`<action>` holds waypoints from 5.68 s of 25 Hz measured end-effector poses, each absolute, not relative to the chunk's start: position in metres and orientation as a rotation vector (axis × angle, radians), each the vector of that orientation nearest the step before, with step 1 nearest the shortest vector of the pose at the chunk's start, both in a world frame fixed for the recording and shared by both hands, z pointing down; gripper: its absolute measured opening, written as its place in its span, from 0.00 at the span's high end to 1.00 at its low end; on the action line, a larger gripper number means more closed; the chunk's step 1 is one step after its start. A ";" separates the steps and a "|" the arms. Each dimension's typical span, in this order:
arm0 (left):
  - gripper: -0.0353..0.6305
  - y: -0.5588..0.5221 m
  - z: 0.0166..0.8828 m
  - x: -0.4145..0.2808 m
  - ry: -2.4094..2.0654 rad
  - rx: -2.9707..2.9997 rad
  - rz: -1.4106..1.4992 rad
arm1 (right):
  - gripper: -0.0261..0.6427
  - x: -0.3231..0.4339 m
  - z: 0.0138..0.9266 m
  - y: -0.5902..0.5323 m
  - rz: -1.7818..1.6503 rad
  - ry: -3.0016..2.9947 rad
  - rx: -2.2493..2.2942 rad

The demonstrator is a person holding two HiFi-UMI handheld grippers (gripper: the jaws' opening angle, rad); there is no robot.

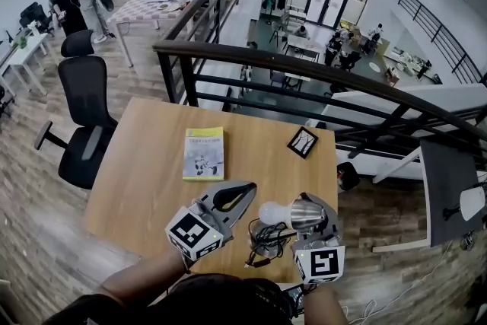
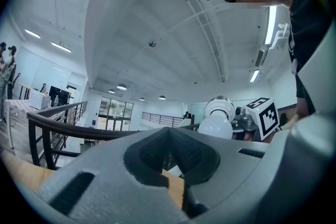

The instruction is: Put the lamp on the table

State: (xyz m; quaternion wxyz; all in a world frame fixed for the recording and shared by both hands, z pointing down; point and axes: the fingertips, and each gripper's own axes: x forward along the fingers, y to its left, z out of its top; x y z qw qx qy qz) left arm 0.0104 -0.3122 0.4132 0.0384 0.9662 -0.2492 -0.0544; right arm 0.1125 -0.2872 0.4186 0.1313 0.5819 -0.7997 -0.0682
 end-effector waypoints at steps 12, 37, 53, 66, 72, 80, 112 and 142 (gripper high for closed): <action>0.93 -0.352 0.433 0.036 -0.797 2.925 -0.113 | 0.94 0.146 0.443 -0.324 -0.177 -2.300 1.675; 0.93 -0.390 0.485 0.090 -0.801 2.840 -0.008 | 0.94 0.203 0.519 -0.359 -0.100 -2.195 1.577; 0.93 -0.395 0.492 0.079 -0.828 2.803 -0.004 | 0.94 0.171 0.527 -0.359 -0.163 -2.214 1.508; 0.93 -0.379 0.483 0.055 -0.839 2.819 -0.040 | 0.91 0.143 0.534 -0.347 -0.214 -2.231 1.543; 0.94 -0.366 0.475 0.041 -0.858 2.823 -0.062 | 0.87 0.129 0.538 -0.337 -0.229 -2.227 1.515; 0.94 -0.353 0.463 0.025 -0.874 2.836 -0.079 | 0.83 0.117 0.539 -0.333 -0.237 -2.252 1.545; 0.93 -0.304 0.447 -0.017 -0.856 2.875 -0.115 | 0.81 0.128 0.528 -0.291 -0.284 -2.079 1.678; 0.94 -0.260 0.447 -0.015 -0.812 2.901 -0.155 | 0.81 0.131 0.525 -0.232 -0.187 -2.084 1.781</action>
